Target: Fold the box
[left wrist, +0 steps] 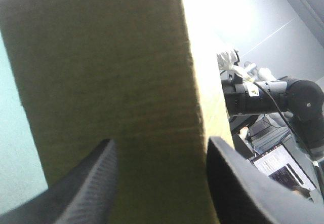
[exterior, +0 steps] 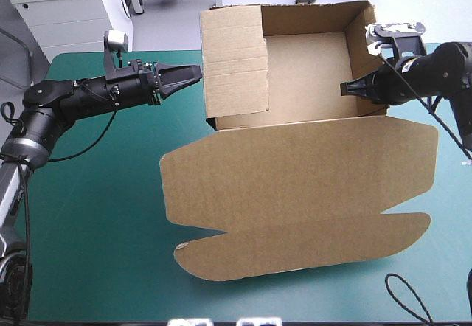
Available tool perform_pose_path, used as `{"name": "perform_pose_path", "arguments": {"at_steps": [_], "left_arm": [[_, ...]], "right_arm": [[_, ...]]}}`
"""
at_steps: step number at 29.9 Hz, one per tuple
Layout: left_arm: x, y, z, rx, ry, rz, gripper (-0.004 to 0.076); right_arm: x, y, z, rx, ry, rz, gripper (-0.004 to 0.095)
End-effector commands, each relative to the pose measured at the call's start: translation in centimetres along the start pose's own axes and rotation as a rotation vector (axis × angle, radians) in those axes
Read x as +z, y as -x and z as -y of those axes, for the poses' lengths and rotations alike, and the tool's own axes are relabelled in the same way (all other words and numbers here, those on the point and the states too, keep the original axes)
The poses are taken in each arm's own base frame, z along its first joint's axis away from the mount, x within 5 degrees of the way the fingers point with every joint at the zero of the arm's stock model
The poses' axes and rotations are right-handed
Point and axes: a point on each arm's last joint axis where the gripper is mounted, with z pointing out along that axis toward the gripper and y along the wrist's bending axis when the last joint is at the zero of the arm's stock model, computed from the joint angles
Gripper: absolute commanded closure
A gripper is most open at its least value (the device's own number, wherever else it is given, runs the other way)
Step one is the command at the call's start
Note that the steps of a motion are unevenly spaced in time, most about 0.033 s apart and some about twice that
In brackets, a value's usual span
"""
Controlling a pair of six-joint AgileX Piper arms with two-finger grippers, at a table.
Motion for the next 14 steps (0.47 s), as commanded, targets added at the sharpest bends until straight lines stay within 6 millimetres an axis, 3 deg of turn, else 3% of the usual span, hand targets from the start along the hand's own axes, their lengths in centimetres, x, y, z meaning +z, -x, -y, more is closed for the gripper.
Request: {"name": "perform_pose_path", "arguments": {"at_steps": [1,6,14], "left_arm": [[-0.5,0.8,4.5,0.064,-0.145,-0.002,0.0332],[-0.6,1.5,5.6,0.098,-0.127,-0.022,0.0328],[-0.6,1.6,5.2,0.132,-0.006,-0.057,0.0328]], "right_arm": [[-2.6,1.0,-0.8,0.007,0.021,0.153,0.0921],[-2.5,1.2,-1.8,-0.007,0.028,0.174,0.092],[-2.5,1.4,-2.5,0.0,0.042,0.205,0.092]]}}
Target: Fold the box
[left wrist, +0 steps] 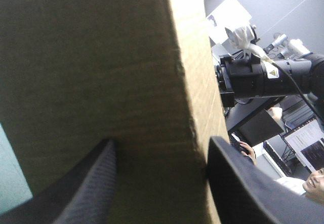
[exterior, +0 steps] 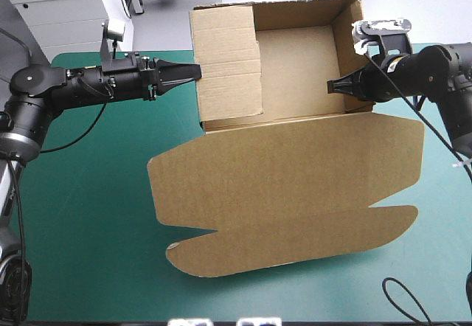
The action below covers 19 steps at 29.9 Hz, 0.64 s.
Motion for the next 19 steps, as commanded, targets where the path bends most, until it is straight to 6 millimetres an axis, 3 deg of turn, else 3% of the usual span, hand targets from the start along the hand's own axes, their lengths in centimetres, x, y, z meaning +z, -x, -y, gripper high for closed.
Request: {"name": "perform_pose_path", "arguments": {"at_steps": [1,4,8,15,19], "left_arm": [[-0.6,0.7,3.0,0.039,-0.073,0.039,0.0328],[-0.7,0.9,2.8,0.053,-0.024,0.036,0.0328],[-0.4,0.8,3.0,0.103,0.165,-0.081,0.0328],[1.1,1.9,6.1,0.191,0.367,-0.085,0.0328],[1.9,1.7,6.4,0.219,0.494,-0.085,0.0328]], "right_arm": [[-2.7,1.1,-0.5,0.02,0.016,0.15,0.092],[-2.7,1.1,-0.5,0.026,0.016,0.15,0.092],[-2.6,1.2,-1.2,0.008,0.019,0.16,0.092],[-2.5,1.4,-2.6,0.026,0.054,0.183,0.092],[-2.5,1.3,-2.9,0.05,0.096,0.181,0.092]]}}
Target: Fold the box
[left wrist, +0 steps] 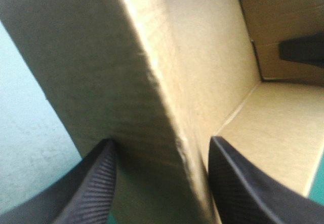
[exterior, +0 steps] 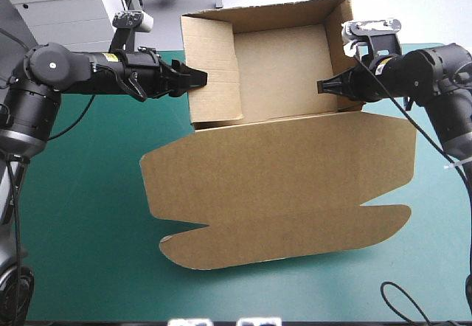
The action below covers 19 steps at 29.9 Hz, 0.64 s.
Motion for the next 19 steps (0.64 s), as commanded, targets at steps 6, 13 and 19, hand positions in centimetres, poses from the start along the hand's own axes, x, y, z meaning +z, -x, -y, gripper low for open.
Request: {"name": "perform_pose_path", "arguments": {"at_steps": [6,13,19], "left_arm": [[-1.0,0.5,1.7,0.04,0.264,0.059,0.033],[-0.7,0.7,1.6,0.028,0.283,0.08,0.0407],[1.1,0.6,0.9,0.01,0.261,0.041,0.0654]], "right_arm": [[-2.7,1.3,-1.4,0.078,0.127,0.162,0.092],[-2.0,1.2,-1.4,0.081,0.128,0.13,0.092],[0.1,1.1,-2.3,0.053,0.131,0.076,0.092]]}}
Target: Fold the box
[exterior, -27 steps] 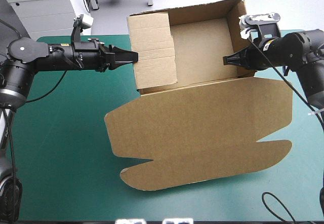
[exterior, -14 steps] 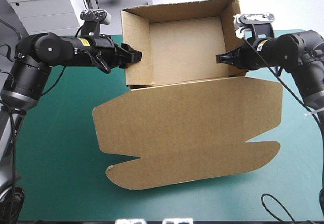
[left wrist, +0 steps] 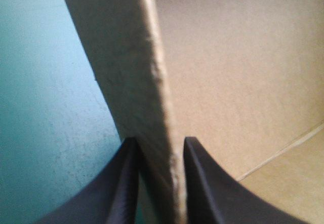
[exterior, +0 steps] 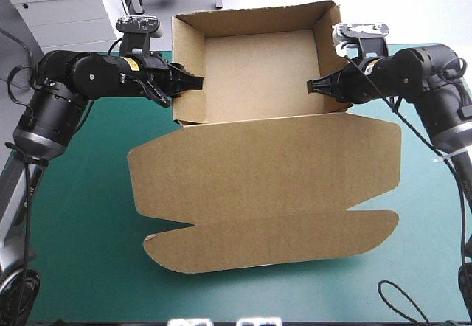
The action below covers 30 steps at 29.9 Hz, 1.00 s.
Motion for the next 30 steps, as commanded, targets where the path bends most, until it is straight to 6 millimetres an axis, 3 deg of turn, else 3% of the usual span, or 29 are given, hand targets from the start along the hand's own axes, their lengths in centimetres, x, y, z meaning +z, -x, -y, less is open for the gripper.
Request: {"name": "perform_pose_path", "arguments": {"at_steps": [1,3,11,23,30], "left_arm": [[-0.6,1.0,0.5,0.022,-0.026,0.075,0.0696],[0.1,0.9,0.3,0.023,-0.02,0.054,0.0732],[4.1,-0.2,-1.0,0.046,0.021,-0.095,0.0731],[12.4,-3.8,-4.3,0.072,0.145,-0.441,0.0731],[15.8,-5.7,-5.5,0.079,0.16,-0.573,0.0731]], "right_arm": [[-1.6,0.9,-2.0,-0.003,0.073,0.109,0.092],[-0.8,0.9,-2.3,-0.01,0.058,0.095,0.092],[4.0,0.0,-2.6,-0.018,0.045,-0.076,0.092],[12.5,-2.8,-1.3,-0.014,-0.01,-0.395,0.0921],[16.0,-4.3,-0.8,-0.005,-0.026,-0.505,0.0922]]}}
